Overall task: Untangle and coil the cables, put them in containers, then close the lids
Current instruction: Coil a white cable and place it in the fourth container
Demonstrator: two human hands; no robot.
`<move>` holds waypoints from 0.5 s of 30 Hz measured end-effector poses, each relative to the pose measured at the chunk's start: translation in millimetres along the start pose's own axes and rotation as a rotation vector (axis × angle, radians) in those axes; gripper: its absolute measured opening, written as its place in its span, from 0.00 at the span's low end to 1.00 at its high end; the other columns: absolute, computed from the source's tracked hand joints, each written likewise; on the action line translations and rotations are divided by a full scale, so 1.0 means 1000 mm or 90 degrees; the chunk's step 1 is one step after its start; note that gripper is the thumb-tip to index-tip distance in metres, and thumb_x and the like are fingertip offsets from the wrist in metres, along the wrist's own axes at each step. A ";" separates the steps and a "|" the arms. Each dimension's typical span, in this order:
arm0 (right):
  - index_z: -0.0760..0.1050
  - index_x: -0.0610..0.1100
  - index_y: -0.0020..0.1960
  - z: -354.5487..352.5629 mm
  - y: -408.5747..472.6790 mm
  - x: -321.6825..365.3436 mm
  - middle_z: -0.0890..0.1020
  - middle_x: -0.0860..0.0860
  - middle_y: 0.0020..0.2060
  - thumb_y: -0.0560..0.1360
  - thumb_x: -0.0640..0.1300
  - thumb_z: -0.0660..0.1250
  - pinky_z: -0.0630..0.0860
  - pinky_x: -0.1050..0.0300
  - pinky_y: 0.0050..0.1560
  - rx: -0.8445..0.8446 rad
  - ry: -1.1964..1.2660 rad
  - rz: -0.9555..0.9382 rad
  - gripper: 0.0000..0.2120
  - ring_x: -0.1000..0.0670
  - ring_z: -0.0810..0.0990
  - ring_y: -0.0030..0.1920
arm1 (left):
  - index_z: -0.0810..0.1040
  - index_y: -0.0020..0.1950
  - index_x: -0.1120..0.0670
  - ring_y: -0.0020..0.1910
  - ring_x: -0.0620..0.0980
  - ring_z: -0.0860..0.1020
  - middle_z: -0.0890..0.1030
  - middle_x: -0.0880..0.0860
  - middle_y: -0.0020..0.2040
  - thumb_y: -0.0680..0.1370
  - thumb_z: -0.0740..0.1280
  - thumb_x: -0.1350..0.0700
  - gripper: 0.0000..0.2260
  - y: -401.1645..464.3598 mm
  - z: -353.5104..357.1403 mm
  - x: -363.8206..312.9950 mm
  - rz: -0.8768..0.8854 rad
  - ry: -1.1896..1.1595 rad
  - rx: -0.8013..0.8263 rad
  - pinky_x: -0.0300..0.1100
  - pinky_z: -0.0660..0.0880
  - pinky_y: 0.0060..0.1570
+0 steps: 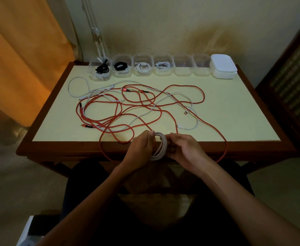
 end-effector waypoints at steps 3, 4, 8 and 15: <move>0.77 0.39 0.63 0.007 -0.004 0.002 0.84 0.41 0.55 0.81 0.41 0.63 0.81 0.51 0.52 0.029 -0.042 -0.007 0.13 0.44 0.84 0.54 | 0.72 0.46 0.51 0.33 0.41 0.74 0.74 0.47 0.36 0.84 0.49 0.45 0.17 0.000 0.002 0.006 -0.024 0.050 0.011 0.30 0.68 0.31; 0.76 0.41 0.65 0.009 -0.004 0.003 0.83 0.42 0.56 0.80 0.39 0.65 0.81 0.50 0.54 0.028 -0.063 -0.003 0.14 0.44 0.84 0.54 | 0.72 0.46 0.51 0.33 0.41 0.74 0.74 0.48 0.36 0.83 0.49 0.45 0.17 -0.001 0.003 0.008 -0.025 0.062 0.014 0.30 0.68 0.31; 0.72 0.42 0.66 0.009 0.000 0.002 0.81 0.39 0.57 0.76 0.30 0.63 0.78 0.45 0.60 0.058 0.178 0.064 0.20 0.42 0.82 0.57 | 0.77 0.49 0.56 0.42 0.51 0.80 0.80 0.54 0.43 0.83 0.49 0.44 0.21 -0.002 0.005 0.008 -0.028 -0.127 0.044 0.42 0.77 0.42; 0.74 0.42 0.59 0.013 0.004 -0.001 0.82 0.41 0.52 0.78 0.31 0.63 0.79 0.47 0.58 0.009 0.180 0.044 0.12 0.45 0.83 0.51 | 0.77 0.48 0.59 0.37 0.45 0.79 0.79 0.53 0.38 0.85 0.51 0.50 0.19 -0.001 0.012 0.009 -0.060 -0.241 0.026 0.41 0.75 0.38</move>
Point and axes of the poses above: each hand's wrist, its own y-axis towards the middle knuckle, its own z-axis out of the palm, x = y × z, the point moved 1 cm from there along y, towards the middle knuckle
